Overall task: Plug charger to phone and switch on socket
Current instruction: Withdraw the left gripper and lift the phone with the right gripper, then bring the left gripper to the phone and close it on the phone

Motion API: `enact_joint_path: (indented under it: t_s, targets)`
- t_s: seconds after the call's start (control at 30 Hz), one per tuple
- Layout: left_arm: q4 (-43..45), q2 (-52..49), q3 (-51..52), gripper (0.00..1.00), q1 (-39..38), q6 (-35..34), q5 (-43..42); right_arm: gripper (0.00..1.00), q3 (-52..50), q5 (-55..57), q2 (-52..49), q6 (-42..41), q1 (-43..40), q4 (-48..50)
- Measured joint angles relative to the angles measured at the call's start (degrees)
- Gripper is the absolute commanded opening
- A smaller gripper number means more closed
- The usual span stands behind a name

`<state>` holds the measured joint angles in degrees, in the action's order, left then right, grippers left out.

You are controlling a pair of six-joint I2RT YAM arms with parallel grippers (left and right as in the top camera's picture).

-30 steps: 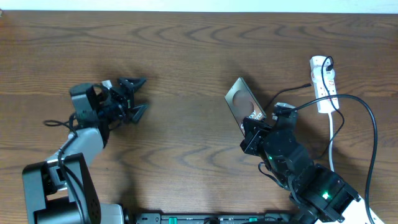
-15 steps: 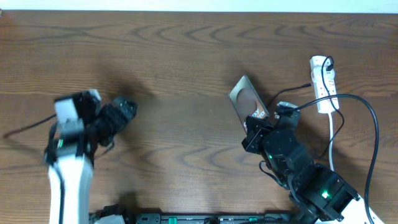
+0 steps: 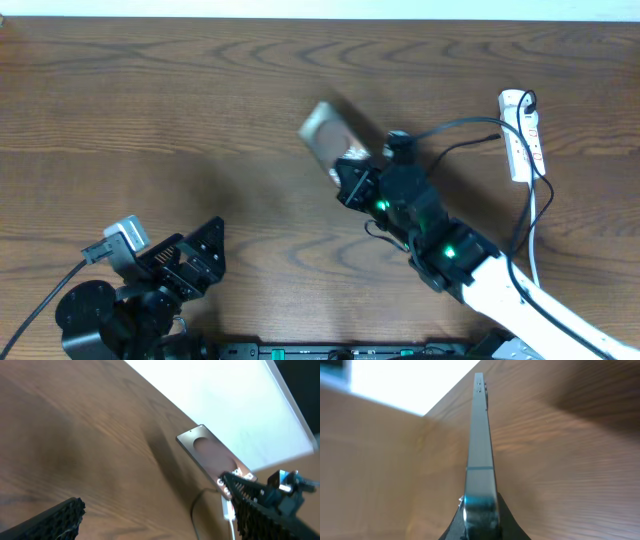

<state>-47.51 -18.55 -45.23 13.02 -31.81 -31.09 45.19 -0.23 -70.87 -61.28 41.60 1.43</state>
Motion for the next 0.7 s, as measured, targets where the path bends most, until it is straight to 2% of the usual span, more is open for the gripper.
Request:
enact_joint_path:
  t_s: [0.17, 0.37, 0.57, 0.7]
  targets:
    - [5.1, -2.6, 3.8, 0.98, 0.0, -9.2, 2.3, 0.01, 0.0, -12.6, -3.9, -0.2, -3.4, 2.5]
    - [31.1, -13.4, 12.4, 0.98, 0.0, -23.7, -9.2, 0.01, 0.0, -23.8, -4.8, -3.6, -7.5, 4.3]
    - [37.3, -22.9, 13.9, 0.98, -0.6, -32.1, -16.3, 0.01, -0.1, -28.1, -4.8, -8.0, -7.8, 11.9]
    - [42.7, -26.3, 14.1, 0.98, -4.8, -34.9, -18.3, 0.01, -0.1, -28.8, -4.8, -10.1, -7.8, 14.0]
